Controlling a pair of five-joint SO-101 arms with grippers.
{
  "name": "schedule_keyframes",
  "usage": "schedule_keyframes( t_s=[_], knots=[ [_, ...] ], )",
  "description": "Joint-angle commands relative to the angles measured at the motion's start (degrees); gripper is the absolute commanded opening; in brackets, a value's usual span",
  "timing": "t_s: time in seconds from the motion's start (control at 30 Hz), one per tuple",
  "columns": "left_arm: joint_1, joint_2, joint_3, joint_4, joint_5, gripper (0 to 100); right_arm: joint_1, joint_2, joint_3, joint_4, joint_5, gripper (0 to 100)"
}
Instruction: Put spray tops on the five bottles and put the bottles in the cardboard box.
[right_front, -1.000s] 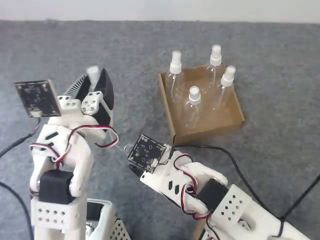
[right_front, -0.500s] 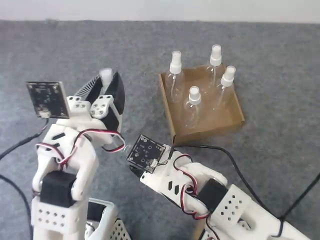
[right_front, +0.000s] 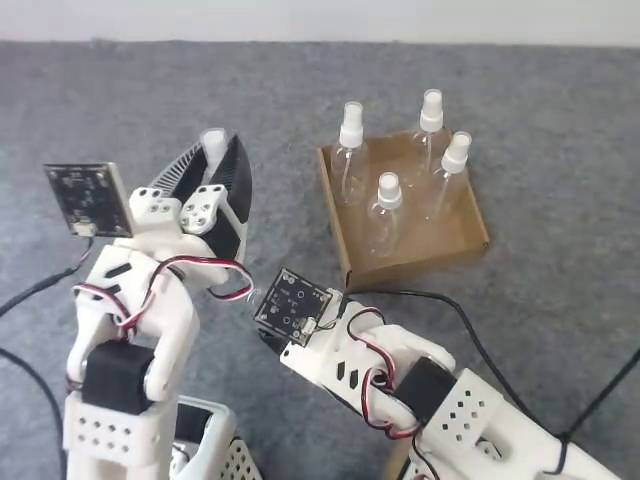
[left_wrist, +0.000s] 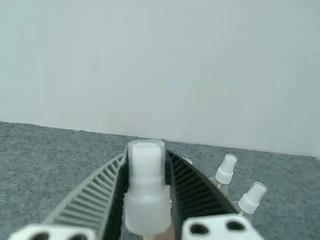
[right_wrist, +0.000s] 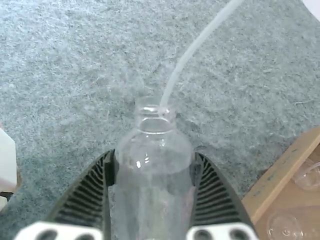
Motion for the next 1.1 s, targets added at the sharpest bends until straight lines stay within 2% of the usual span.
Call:
schedule_keyframes(
  t_s=[0.0, 0.17, 0.33, 0.63, 0.87, 1.07],
  knots=[
    [0.4, -0.3, -2.4, -1.8, 0.7, 1, -0.2, -1.3, -0.4, 0.0, -0.3, 0.6],
    [0.4, -0.3, -1.8, -0.8, 0.7, 1, -0.2, -1.3, -0.4, -0.1, -0.3, 0.6],
    [4.0, -1.4, 3.3, 3.5, 0.4, 1, 0.0, -1.4, -0.4, -0.3, -0.4, 0.6],
    [2.0, -13.7, 5.1, 8.6, -2.9, 1, 2.5, -1.5, -0.4, -4.0, -0.8, 0.6],
    [2.7, -14.2, 9.1, 7.3, -2.6, 1, 4.4, -1.5, -0.3, -8.1, -4.8, 0.6],
    [9.6, -14.1, 9.5, 7.5, -2.8, 1, 5.9, -1.5, -0.3, -10.3, -5.6, 0.6]
  ],
)
